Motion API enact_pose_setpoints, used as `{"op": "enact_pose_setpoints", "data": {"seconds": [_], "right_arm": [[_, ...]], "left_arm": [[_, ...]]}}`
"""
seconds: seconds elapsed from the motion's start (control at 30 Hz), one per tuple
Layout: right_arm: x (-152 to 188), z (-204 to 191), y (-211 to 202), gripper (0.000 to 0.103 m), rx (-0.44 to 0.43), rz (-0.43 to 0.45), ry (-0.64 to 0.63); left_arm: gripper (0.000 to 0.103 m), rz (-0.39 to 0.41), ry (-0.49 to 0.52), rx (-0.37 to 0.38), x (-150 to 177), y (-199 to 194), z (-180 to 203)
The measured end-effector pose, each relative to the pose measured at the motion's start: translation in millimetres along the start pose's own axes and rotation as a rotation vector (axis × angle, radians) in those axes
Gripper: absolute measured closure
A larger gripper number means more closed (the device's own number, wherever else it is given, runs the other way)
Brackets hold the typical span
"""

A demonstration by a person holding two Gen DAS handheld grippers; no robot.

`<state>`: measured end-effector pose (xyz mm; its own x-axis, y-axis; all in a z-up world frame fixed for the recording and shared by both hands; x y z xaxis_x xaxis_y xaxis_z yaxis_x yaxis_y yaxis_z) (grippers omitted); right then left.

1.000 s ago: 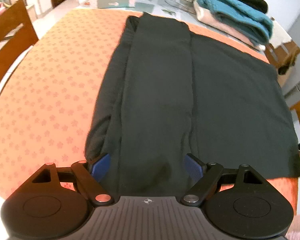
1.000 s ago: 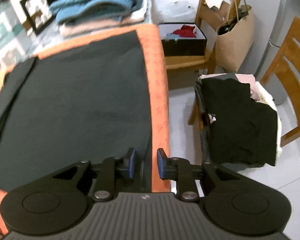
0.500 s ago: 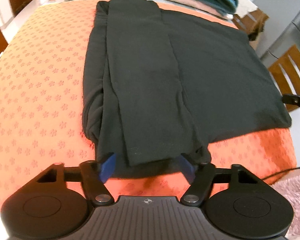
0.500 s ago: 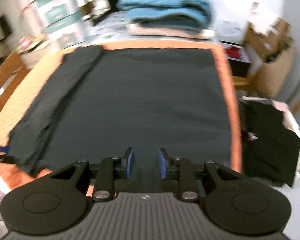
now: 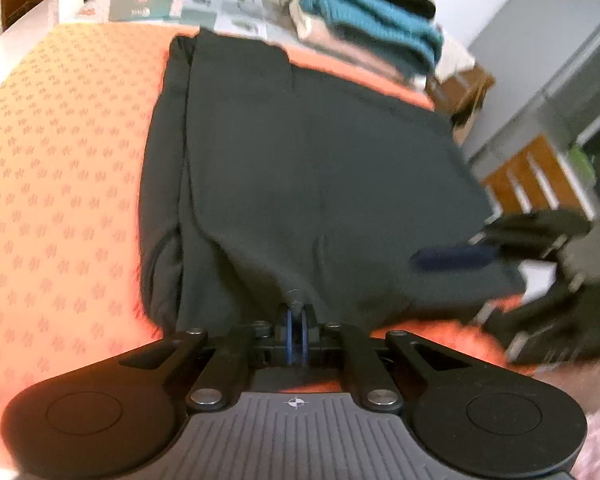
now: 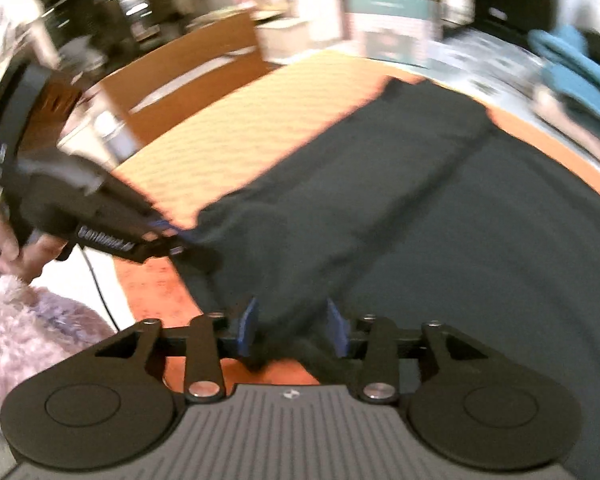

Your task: Fold clothes

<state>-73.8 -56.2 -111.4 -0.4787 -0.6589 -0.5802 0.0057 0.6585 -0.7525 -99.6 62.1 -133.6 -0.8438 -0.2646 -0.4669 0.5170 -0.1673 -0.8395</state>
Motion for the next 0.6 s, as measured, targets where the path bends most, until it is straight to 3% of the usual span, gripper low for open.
{"op": "enact_pose_setpoints", "data": {"seconds": [0.17, 0.23, 0.27, 0.3, 0.47, 0.6], "right_arm": [[-23.8, -15.0, 15.8, 0.042, -0.029, -0.001, -0.129], [-32.5, -7.5, 15.7, 0.059, -0.001, 0.014, -0.142], [-37.0, -2.5, 15.4, 0.092, 0.009, 0.017, -0.137], [-40.5, 3.4, 13.0, 0.096, 0.022, 0.025, -0.13], [-55.6, 48.3, -7.8, 0.097, 0.107, 0.061, -0.113], [-69.0, 103.6, -21.3, 0.097, 0.193, 0.056, -0.117]], "left_arm": [[0.096, 0.053, -0.089, 0.008, -26.5, -7.0, 7.3], [0.096, 0.075, -0.11, -0.003, -36.1, -9.9, 9.9], [0.095, 0.086, -0.11, -0.013, -39.6, -11.7, 10.2], [0.094, 0.097, -0.109, -0.023, -43.0, -13.5, 10.5], [0.082, 0.148, -0.109, -0.075, -58.3, -21.0, 10.2], [0.072, 0.141, -0.126, -0.132, -58.2, -11.7, -1.9]]}}
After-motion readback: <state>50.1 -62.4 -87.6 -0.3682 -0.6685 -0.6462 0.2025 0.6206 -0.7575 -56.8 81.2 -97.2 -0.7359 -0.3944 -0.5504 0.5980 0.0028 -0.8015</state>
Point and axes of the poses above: each gripper's, at about its wrist camera, not at the fingertips, and y roughly the way its jaws point, z to its right, x to its underside, the point moved 7 cm from there along y, roughly the way its jaws point, and after that the axes turned 8 degrees about -x, right-handed, at the moved point
